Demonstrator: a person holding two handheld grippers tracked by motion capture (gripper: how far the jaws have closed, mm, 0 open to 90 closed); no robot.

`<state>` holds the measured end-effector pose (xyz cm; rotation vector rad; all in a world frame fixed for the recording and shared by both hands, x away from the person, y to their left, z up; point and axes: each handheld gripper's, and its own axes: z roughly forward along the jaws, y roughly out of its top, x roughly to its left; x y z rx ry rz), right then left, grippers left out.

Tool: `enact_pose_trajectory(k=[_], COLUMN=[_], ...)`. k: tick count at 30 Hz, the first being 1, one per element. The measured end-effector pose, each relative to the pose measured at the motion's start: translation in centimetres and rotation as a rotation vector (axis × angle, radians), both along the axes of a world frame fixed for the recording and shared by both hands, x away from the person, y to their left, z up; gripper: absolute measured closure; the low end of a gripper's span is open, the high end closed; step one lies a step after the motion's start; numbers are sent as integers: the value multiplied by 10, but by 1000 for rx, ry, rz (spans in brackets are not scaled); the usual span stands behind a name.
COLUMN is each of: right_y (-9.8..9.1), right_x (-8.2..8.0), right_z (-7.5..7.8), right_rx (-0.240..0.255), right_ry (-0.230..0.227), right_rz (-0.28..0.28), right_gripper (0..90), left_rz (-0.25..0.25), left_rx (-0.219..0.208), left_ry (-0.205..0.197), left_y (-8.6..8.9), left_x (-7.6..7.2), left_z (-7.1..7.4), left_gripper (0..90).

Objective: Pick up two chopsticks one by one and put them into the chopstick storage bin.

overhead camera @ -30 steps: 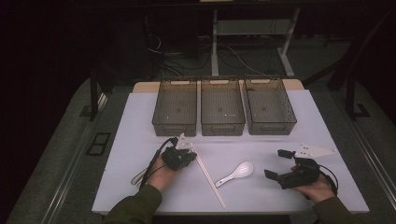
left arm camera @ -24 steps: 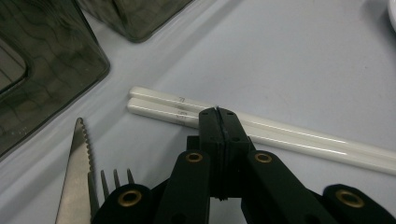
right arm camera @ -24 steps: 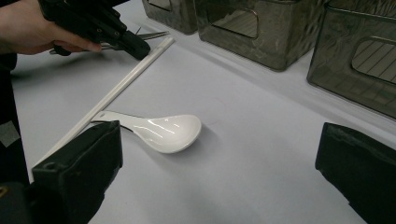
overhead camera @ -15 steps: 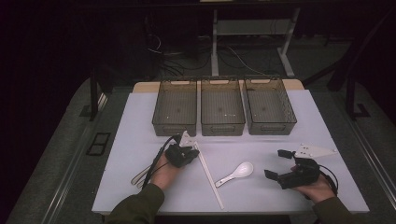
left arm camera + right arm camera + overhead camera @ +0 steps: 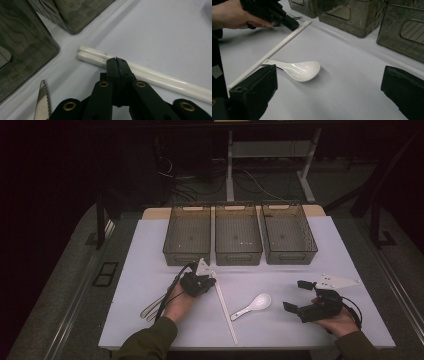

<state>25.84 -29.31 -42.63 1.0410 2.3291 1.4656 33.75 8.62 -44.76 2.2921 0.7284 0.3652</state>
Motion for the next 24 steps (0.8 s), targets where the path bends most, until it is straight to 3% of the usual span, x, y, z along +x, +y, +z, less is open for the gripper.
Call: enact_pose_trajectory(k=[24], right_y=[0], right_x=[0], right_z=[0], right_rx=[0], right_ry=[0], right_rz=[1], right_gripper=[7], left_rz=[-37], left_rx=[-7], left_ry=[-7], left_y=[-18], left_x=[10], left_z=[-1], left_gripper=[885])
